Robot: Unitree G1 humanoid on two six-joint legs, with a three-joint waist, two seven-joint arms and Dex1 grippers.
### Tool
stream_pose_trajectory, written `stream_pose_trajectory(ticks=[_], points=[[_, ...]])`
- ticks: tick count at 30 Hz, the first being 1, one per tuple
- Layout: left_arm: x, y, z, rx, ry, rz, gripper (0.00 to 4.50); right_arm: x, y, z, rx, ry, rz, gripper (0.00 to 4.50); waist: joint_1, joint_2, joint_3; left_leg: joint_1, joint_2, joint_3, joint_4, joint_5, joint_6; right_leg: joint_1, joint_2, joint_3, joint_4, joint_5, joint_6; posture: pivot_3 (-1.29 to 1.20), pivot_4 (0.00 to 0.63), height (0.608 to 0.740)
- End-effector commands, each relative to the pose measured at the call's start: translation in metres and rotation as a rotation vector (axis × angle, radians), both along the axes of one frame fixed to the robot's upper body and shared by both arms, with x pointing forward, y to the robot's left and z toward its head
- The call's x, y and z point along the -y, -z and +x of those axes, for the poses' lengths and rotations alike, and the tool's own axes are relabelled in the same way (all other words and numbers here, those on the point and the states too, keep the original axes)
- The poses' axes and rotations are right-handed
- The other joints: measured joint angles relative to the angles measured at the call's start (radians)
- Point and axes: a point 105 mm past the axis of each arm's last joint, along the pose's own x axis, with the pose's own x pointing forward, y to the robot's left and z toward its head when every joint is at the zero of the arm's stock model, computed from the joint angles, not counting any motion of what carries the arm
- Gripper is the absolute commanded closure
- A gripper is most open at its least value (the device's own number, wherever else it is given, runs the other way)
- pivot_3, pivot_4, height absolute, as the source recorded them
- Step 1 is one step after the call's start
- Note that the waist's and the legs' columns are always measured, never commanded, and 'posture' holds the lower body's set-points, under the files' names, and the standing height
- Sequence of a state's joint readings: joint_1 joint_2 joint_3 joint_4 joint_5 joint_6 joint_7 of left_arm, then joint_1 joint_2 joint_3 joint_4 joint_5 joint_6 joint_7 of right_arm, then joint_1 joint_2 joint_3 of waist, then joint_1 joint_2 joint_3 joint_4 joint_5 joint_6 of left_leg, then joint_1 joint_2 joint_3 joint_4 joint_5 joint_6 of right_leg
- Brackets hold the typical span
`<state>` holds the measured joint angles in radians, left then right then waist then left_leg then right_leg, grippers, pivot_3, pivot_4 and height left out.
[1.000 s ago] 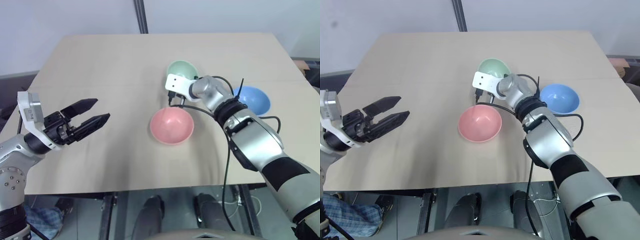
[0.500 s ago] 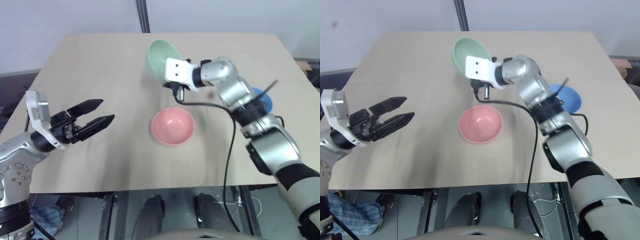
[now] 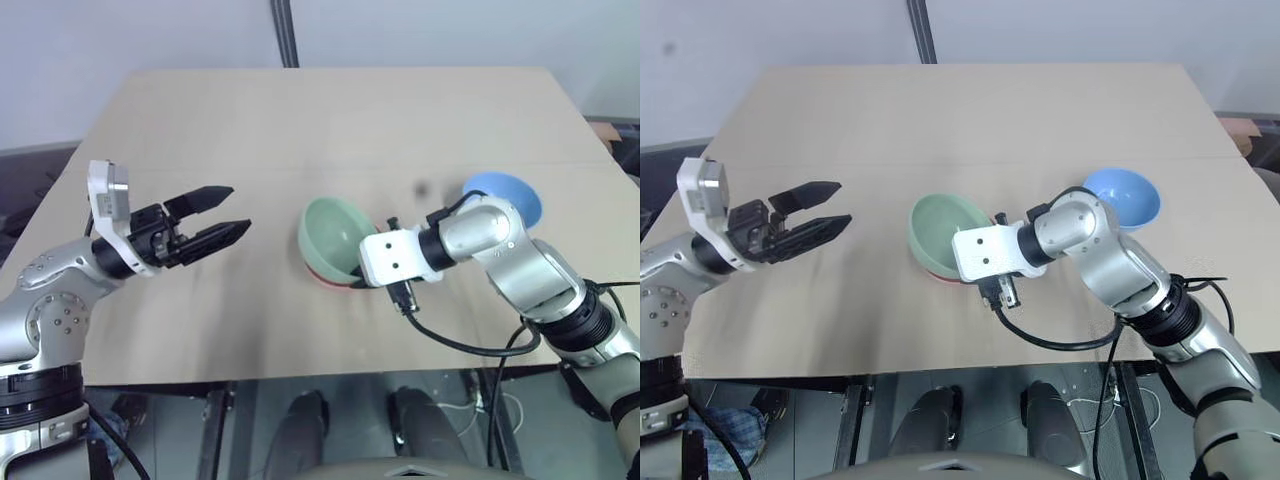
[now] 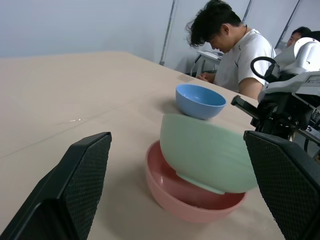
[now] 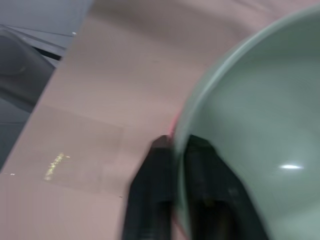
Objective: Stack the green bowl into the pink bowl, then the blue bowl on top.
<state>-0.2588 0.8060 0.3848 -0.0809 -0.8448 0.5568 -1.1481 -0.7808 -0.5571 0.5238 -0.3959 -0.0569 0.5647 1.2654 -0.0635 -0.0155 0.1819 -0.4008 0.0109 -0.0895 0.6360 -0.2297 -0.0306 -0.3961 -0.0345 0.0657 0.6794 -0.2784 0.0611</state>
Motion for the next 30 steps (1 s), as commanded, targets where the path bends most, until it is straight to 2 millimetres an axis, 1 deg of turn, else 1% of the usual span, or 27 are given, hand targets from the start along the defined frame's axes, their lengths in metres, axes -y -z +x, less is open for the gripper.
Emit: stream_pose_trajectory(ticks=[1,2,6,8,11,13,17,20,23,25,30], points=[[-0.001,-0.007,0.000,0.031,0.007,0.018,0.00,-0.005,-0.011,-0.003,0.050,-0.002,0.032,2.08,0.000,0.000,0.000,0.000,0.000,0.000,0.000,0.000,0.000,0.000,0.000,0.000,0.000,0.000,0.000,0.00,0.150,0.740],[-0.001,-0.008,0.000,0.031,0.009,0.018,0.00,-0.006,-0.014,-0.001,0.057,0.010,0.040,1.74,0.000,0.000,0.000,0.000,0.000,0.000,0.000,0.000,0.000,0.000,0.000,0.000,0.000,0.000,0.000,0.00,0.150,0.740],[0.001,-0.008,0.001,0.031,0.017,0.017,0.00,-0.002,-0.028,0.000,0.062,0.034,0.081,1.74,0.002,0.000,0.000,0.000,0.000,0.000,0.000,0.000,0.000,0.000,0.000,0.000,0.000,0.000,0.000,0.00,0.150,0.740],[0.003,-0.008,0.000,0.031,0.026,0.012,0.00,0.005,-0.040,-0.002,0.045,0.060,0.126,1.74,0.004,0.000,0.000,0.000,0.000,0.000,0.000,0.000,0.000,0.000,0.000,0.000,0.000,0.000,0.000,0.00,0.150,0.740],[0.006,-0.009,-0.002,0.030,0.049,0.005,0.00,0.021,-0.055,0.000,0.020,0.137,0.190,1.74,0.008,0.000,0.000,-0.001,0.000,0.000,0.000,0.000,0.000,0.000,0.000,0.000,-0.001,0.000,0.000,0.00,0.150,0.740],[0.009,-0.009,-0.003,0.027,0.076,0.008,0.00,0.038,-0.061,0.006,0.008,0.202,0.215,1.74,0.011,-0.001,0.000,-0.001,0.000,0.000,0.000,0.000,0.000,0.000,-0.001,0.000,-0.001,0.000,0.000,0.00,0.150,0.740],[0.017,-0.015,0.000,0.039,0.137,0.004,0.00,0.088,-0.067,0.030,0.031,0.423,0.226,1.74,0.027,-0.002,0.001,-0.001,-0.001,0.000,0.000,0.000,0.000,0.000,-0.001,-0.001,-0.001,0.000,0.000,0.00,0.150,0.740],[0.027,-0.022,0.002,0.054,0.193,-0.011,0.00,0.123,-0.064,0.047,0.055,0.599,0.219,1.74,0.027,-0.002,0.001,-0.001,-0.001,0.000,0.001,0.000,0.000,0.000,-0.001,-0.001,-0.001,0.000,0.000,0.00,0.150,0.740],[0.040,-0.026,0.001,0.070,0.269,-0.013,0.00,0.151,-0.057,0.060,0.078,0.757,0.216,1.74,0.021,-0.002,0.001,-0.001,-0.001,0.001,0.000,0.000,0.000,0.000,-0.001,0.000,-0.001,0.000,0.000,0.00,0.150,0.740],[0.047,-0.028,0.001,0.077,0.308,-0.014,0.00,0.163,-0.053,0.066,0.087,0.834,0.213,1.74,0.019,-0.002,0.001,-0.001,0.000,0.001,0.000,0.000,0.000,0.000,0.000,0.000,-0.001,0.000,0.000,0.00,0.150,0.740],[0.062,-0.036,0.003,0.099,0.396,-0.016,0.00,0.190,-0.022,0.075,0.026,1.046,0.155,1.74,0.020,-0.002,0.001,-0.001,-0.001,0.002,0.000,0.000,0.000,0.000,0.000,0.001,-0.001,0.000,0.000,0.00,0.150,0.740]])
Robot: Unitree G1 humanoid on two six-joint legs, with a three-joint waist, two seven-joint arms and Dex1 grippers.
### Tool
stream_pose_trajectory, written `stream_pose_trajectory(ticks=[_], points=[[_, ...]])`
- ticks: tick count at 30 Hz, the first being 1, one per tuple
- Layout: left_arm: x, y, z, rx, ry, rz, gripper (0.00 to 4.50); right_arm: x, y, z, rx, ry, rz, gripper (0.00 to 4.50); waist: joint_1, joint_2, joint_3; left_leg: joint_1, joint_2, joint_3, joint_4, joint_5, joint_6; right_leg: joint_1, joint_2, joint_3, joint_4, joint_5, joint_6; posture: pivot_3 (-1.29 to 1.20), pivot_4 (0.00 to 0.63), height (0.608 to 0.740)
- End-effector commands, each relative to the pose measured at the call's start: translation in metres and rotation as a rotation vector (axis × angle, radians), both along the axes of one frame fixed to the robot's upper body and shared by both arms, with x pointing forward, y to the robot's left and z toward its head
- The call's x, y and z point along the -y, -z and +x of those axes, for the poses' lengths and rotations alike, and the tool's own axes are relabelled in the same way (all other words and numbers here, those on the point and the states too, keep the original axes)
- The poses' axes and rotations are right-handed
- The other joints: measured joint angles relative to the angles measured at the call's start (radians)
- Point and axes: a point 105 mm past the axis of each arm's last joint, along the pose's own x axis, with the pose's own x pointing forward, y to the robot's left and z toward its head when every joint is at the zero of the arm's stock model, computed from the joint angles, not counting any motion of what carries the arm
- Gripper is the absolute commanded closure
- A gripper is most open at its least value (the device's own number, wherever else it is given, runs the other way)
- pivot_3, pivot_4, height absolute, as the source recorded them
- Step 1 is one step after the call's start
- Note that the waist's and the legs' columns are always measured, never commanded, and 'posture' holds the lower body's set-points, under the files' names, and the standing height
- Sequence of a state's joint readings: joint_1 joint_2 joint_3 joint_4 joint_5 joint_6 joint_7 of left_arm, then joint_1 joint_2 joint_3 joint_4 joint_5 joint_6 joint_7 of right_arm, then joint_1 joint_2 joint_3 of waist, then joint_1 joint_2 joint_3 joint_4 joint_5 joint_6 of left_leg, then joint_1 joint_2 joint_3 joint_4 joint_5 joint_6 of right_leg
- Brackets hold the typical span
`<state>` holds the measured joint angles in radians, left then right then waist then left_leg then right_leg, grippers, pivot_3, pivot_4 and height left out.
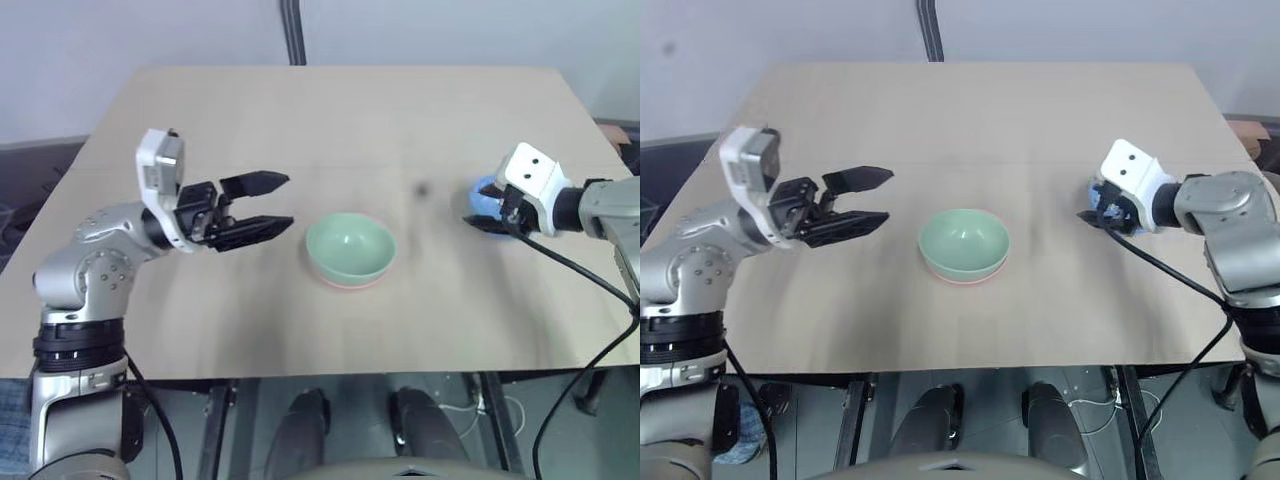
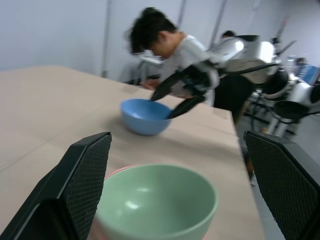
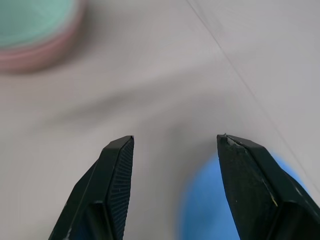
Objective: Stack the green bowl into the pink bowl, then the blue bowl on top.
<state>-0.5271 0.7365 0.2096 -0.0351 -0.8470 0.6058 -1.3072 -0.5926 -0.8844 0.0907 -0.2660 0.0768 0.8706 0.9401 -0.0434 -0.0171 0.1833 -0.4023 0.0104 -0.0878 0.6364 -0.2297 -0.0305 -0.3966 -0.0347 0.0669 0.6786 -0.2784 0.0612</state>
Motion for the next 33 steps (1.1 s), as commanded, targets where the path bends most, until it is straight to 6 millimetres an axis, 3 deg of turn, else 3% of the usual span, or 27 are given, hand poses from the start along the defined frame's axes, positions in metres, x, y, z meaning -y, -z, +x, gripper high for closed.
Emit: stream_pose_trajectory(ticks=[1,8,11,15,19,22,25,33], points=[[0.006,-0.009,-0.002,0.035,0.052,-0.001,0.00,0.021,0.005,0.006,0.002,0.135,-0.034,1.74,0.000,0.000,0.000,0.000,0.000,0.000,0.000,0.000,0.000,0.000,0.000,0.000,0.000,0.000,0.000,0.00,0.150,0.740],[0.011,-0.011,0.000,0.039,0.083,0.000,0.00,0.038,0.041,0.008,-0.080,0.230,-0.111,1.74,-0.001,0.000,0.000,0.000,0.000,0.000,0.000,0.000,0.000,0.000,0.000,0.000,0.000,0.000,0.000,0.00,0.150,0.740],[0.011,-0.010,0.000,0.039,0.088,0.008,0.00,0.039,0.050,0.008,-0.102,0.239,-0.121,2.53,0.000,0.000,0.000,0.000,0.000,0.000,0.000,0.000,0.000,0.000,0.000,0.000,0.000,0.000,0.000,0.00,0.150,0.740],[0.010,-0.009,0.000,0.038,0.075,0.015,0.00,0.036,0.053,0.009,-0.109,0.229,-0.123,4.35,-0.001,0.000,0.000,0.000,0.000,0.000,0.000,0.000,0.000,0.000,0.000,0.000,0.000,0.000,0.000,0.00,0.150,0.740],[0.006,-0.007,-0.001,0.034,0.055,0.023,0.00,0.031,0.053,0.010,-0.102,0.199,-0.123,4.43,0.000,-0.001,0.000,0.000,0.000,0.000,0.001,0.000,0.000,0.001,0.000,0.000,0.000,0.000,0.000,0.00,0.150,0.740],[0.002,-0.002,0.000,0.026,0.023,0.041,0.00,0.014,0.042,0.011,-0.037,0.079,-0.146,4.43,-0.003,-0.001,0.000,0.000,0.000,0.000,0.001,0.000,0.000,0.001,0.000,0.000,0.000,0.000,0.000,0.00,0.150,0.740],[-0.009,0.005,0.000,0.011,-0.022,0.072,0.00,-0.019,0.020,0.006,0.053,-0.095,-0.127,4.43,-0.006,0.000,0.000,0.001,0.001,0.000,0.001,0.000,0.000,0.000,0.001,0.001,0.000,0.000,0.000,0.00,0.150,0.740],[-0.037,0.028,0.003,-0.024,-0.143,0.177,0.00,-0.108,-0.040,-0.035,0.179,-0.495,0.020,4.43,-0.007,0.001,0.001,0.000,0.000,-0.001,0.001,0.000,0.000,0.000,0.000,0.000,0.000,0.000,0.000,0.00,0.150,0.740]])
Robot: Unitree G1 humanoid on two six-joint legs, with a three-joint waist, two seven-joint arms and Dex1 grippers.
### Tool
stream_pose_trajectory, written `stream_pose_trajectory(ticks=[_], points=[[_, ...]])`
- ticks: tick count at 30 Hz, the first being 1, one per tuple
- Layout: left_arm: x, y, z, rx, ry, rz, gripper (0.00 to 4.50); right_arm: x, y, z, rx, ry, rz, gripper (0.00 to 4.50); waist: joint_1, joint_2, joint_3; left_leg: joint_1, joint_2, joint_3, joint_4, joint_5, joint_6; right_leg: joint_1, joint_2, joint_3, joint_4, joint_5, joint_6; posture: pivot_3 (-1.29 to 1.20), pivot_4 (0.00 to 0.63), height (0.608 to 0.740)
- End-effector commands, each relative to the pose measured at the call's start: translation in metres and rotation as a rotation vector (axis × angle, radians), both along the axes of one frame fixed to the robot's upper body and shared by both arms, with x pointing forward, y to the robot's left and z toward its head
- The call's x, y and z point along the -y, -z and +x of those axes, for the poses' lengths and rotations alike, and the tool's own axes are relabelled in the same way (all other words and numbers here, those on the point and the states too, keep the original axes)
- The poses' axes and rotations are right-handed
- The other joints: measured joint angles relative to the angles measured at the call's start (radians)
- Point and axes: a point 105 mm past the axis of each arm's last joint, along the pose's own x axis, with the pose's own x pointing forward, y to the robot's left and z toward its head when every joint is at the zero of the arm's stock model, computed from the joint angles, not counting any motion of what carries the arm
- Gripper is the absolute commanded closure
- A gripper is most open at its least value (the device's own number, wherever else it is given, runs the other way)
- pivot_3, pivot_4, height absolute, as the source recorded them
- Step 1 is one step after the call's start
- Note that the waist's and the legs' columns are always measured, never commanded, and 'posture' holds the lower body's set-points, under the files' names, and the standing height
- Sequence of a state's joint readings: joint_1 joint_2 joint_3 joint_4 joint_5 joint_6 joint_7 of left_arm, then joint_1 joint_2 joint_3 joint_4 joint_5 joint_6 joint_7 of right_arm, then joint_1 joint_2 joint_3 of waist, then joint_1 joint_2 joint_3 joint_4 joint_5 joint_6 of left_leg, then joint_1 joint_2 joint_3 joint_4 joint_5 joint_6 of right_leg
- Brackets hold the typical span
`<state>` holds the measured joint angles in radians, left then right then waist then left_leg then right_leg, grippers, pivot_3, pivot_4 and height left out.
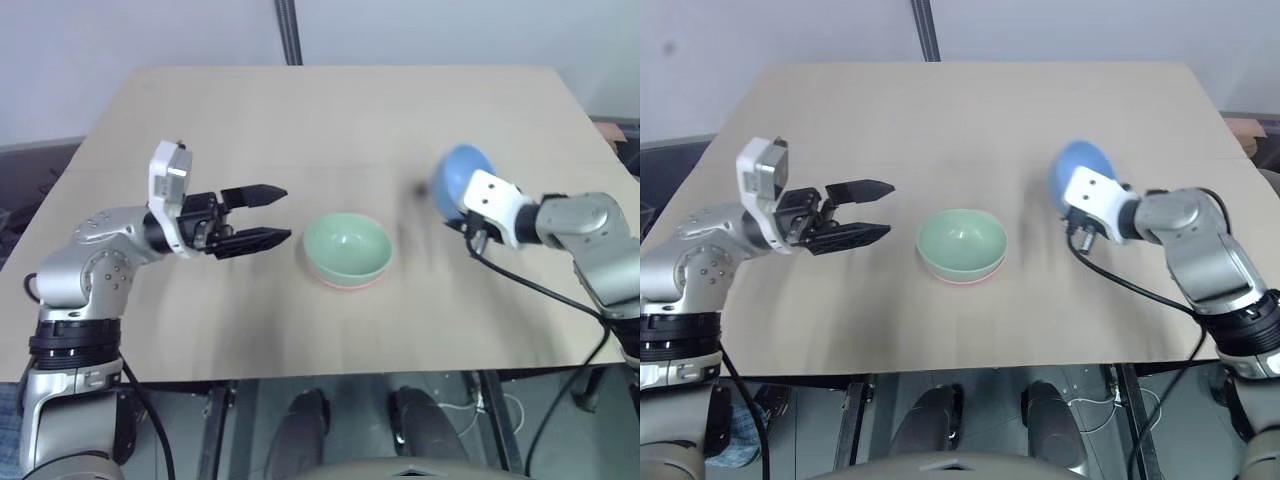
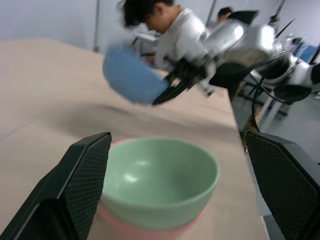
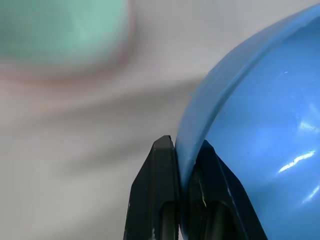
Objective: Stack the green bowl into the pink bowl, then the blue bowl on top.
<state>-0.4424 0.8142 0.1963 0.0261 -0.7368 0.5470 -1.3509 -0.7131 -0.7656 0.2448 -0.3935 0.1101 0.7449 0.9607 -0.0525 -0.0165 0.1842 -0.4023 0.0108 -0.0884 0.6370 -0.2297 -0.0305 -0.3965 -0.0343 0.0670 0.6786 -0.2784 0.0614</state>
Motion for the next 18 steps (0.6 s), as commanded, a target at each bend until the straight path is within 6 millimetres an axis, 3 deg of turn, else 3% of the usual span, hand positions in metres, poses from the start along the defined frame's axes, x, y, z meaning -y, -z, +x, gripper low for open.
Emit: stream_pose_trajectory(ticks=[1,7,14,15,16,18], points=[[-0.014,0.001,-0.002,0.038,-0.039,0.061,0.00,-0.027,-0.023,-0.026,0.034,-0.158,0.030,4.43,0.007,0.000,0.000,0.000,0.000,0.000,0.000,0.000,0.000,0.000,0.000,0.000,0.000,0.000,0.000,0.00,0.150,0.740],[-0.025,0.015,-0.005,0.021,-0.065,0.127,0.00,-0.056,-0.017,-0.068,-0.031,-0.375,-0.013,4.43,0.013,0.000,0.000,-0.002,0.000,-0.001,0.000,0.000,0.000,0.000,-0.001,-0.002,-0.001,0.000,0.000,0.00,0.150,0.740],[-0.029,0.019,-0.006,0.016,-0.072,0.146,0.00,-0.071,0.008,-0.075,-0.088,-0.403,-0.057,4.43,0.010,0.000,0.000,-0.001,0.000,-0.001,0.001,0.000,0.000,0.000,0.000,-0.002,0.000,0.000,0.000,0.00,0.150,0.740],[-0.029,0.019,-0.006,0.015,-0.070,0.148,0.00,-0.073,0.007,-0.073,-0.081,-0.392,-0.041,3.93,0.010,0.000,0.000,-0.001,0.000,-0.001,0.001,0.000,0.000,0.000,0.000,-0.002,0.000,0.000,0.000,0.00,0.150,0.740],[-0.028,0.020,-0.007,0.014,-0.067,0.149,0.00,-0.074,0.006,-0.072,-0.077,-0.387,-0.032,3.93,0.009,0.000,0.000,-0.001,0.000,-0.001,0.001,0.000,0.000,0.000,0.000,-0.002,0.000,0.000,0.000,0.00,0.150,0.740],[-0.027,0.020,-0.009,0.012,-0.064,0.150,0.00,-0.076,0.003,-0.067,-0.065,-0.363,-0.011,3.13,0.009,0.000,0.000,-0.001,0.000,-0.001,0.001,0.000,0.000,-0.001,0.000,-0.002,0.000,0.000,0.000,0.00,0.150,0.740]])
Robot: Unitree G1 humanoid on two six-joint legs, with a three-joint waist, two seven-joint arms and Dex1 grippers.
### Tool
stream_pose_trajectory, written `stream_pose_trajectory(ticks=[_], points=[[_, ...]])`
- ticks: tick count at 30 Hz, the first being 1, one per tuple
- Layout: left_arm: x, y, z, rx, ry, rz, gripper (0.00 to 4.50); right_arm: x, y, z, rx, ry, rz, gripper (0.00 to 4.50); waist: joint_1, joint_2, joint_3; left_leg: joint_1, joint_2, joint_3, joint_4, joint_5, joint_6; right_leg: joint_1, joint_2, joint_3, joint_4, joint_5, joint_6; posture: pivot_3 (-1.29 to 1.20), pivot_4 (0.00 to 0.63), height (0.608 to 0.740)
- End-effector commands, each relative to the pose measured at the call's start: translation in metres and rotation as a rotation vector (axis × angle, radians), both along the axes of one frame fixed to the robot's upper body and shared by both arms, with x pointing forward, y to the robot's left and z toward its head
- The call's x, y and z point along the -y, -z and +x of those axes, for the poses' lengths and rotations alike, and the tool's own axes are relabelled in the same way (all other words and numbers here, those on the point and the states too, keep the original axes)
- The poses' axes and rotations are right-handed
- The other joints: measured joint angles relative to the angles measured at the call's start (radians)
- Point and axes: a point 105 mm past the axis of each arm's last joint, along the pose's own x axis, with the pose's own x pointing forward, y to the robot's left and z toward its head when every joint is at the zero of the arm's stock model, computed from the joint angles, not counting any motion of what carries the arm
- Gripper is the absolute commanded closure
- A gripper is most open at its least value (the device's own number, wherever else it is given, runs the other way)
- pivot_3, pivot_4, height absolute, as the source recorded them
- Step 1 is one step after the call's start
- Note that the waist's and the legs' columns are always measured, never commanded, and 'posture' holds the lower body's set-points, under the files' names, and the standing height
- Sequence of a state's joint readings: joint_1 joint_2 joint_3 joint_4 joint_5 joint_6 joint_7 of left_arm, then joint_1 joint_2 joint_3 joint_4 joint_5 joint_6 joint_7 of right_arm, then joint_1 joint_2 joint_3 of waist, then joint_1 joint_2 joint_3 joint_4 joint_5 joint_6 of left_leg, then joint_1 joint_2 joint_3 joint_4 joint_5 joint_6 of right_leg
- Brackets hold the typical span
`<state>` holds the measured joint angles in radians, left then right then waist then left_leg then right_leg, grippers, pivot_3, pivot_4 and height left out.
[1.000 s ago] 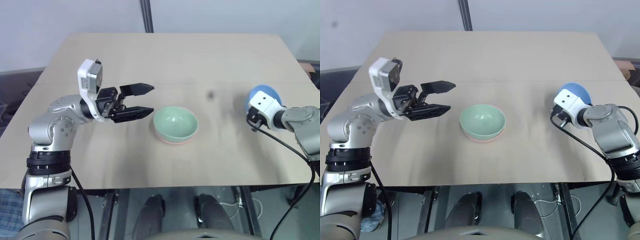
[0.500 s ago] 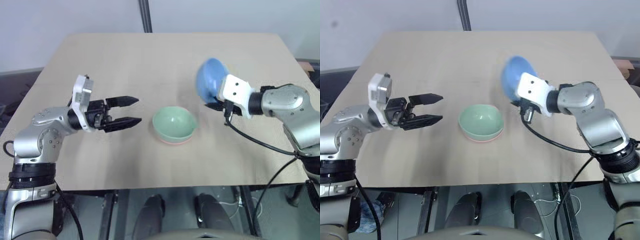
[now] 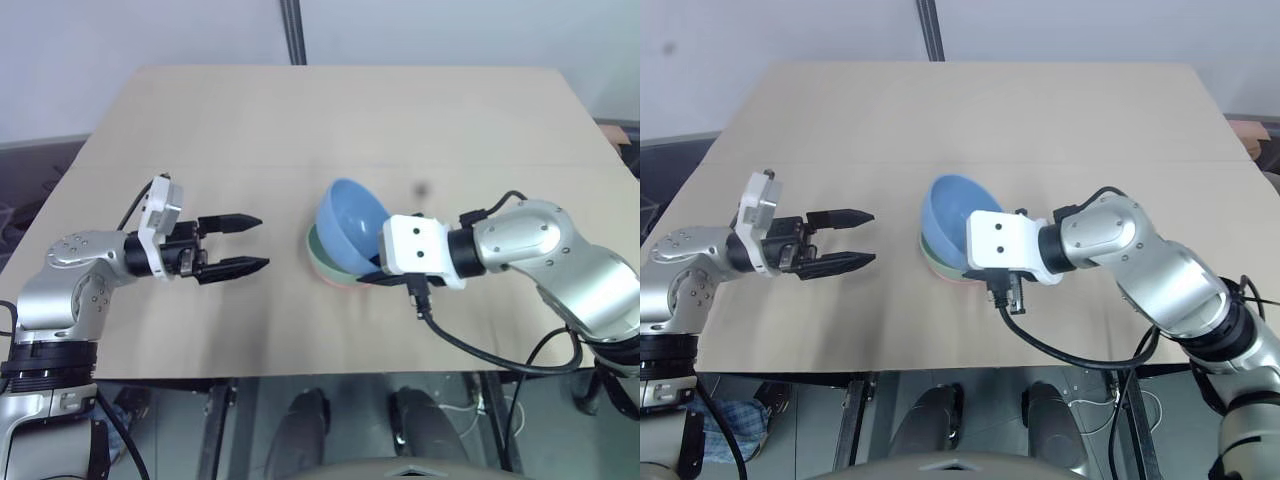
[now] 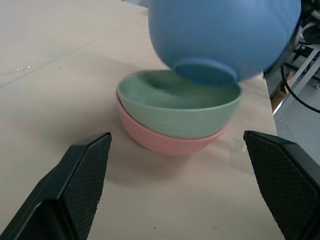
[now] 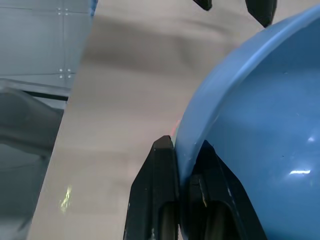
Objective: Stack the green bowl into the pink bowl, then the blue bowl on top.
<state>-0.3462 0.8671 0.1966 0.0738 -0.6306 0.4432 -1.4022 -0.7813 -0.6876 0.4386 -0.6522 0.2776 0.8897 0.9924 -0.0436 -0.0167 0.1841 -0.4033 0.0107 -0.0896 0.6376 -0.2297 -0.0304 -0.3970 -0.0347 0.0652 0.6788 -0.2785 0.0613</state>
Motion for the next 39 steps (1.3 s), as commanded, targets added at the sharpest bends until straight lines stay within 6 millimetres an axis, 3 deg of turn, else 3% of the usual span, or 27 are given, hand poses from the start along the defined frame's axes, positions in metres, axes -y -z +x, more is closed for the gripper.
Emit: stream_pose_trajectory(ticks=[1,2,6,10,15,18,22,28,39], points=[[-0.003,-0.008,-0.004,0.038,0.005,0.016,0.00,-0.004,-0.013,0.008,0.063,0.042,0.047,2.65,0.000,0.000,0.000,0.000,0.000,0.000,0.000,0.000,0.000,0.000,0.000,0.000,0.000,0.000,0.000,0.00,0.150,0.740],[-0.002,-0.008,-0.004,0.039,0.005,0.014,0.00,-0.003,-0.016,0.011,0.071,0.057,0.057,2.19,0.001,0.000,0.000,0.000,0.000,0.000,0.000,0.000,0.000,0.000,0.000,0.000,0.000,0.000,0.000,0.00,0.150,0.740],[-0.001,-0.009,-0.003,0.054,-0.008,0.013,0.00,0.008,-0.038,0.018,0.021,0.121,0.191,2.19,0.002,0.000,0.000,0.000,0.000,0.000,0.000,0.000,0.000,0.000,0.000,0.000,0.000,0.000,0.000,0.00,0.150,0.740],[-0.002,-0.010,-0.005,0.078,-0.038,0.017,0.00,0.043,-0.058,0.022,-0.099,0.229,0.388,2.19,0.004,0.000,0.000,-0.001,0.000,0.000,0.000,0.000,0.000,0.000,0.000,0.000,0.000,0.000,0.000,0.00,0.150,0.740],[-0.003,-0.010,-0.008,0.085,-0.100,-0.011,0.00,0.114,-0.037,0.023,-0.153,0.432,0.513,2.19,0.013,-0.002,-0.001,-0.002,-0.001,-0.001,0.000,0.000,0.000,0.000,-0.001,-0.001,-0.002,0.000,0.000,0.00,0.150,0.740],[-0.005,-0.006,-0.012,0.071,-0.133,-0.020,0.00,0.154,-0.009,0.010,-0.203,0.540,0.554,2.19,0.011,-0.001,-0.001,-0.003,-0.001,-0.001,0.000,0.000,0.000,0.000,-0.001,-0.001,-0.001,0.000,0.000,0.00,0.150,0.740],[-0.009,0.001,-0.019,0.073,-0.167,-0.006,0.00,0.190,0.024,-0.012,-0.216,0.595,0.495,2.19,0.001,-0.001,-0.001,0.002,0.000,0.002,-0.001,0.000,0.000,0.003,0.000,0.002,-0.001,0.000,0.000,0.00,0.150,0.740],[-0.017,0.006,-0.021,0.068,-0.239,0.000,0.00,0.208,0.042,-0.024,-0.216,0.611,0.474,2.19,0.000,-0.001,-0.001,0.007,0.003,0.005,0.001,0.000,0.000,0.005,0.003,0.004,0.000,0.000,0.001,0.00,0.150,0.740],[-0.023,0.009,-0.026,0.091,-0.272,0.010,0.00,0.206,0.047,-0.021,-0.204,0.583,0.496,2.19,0.005,-0.001,-0.001,0.006,0.002,0.004,0.001,0.000,0.000,0.006,0.002,0.004,-0.001,0.000,0.000,0.00,0.150,0.740]])
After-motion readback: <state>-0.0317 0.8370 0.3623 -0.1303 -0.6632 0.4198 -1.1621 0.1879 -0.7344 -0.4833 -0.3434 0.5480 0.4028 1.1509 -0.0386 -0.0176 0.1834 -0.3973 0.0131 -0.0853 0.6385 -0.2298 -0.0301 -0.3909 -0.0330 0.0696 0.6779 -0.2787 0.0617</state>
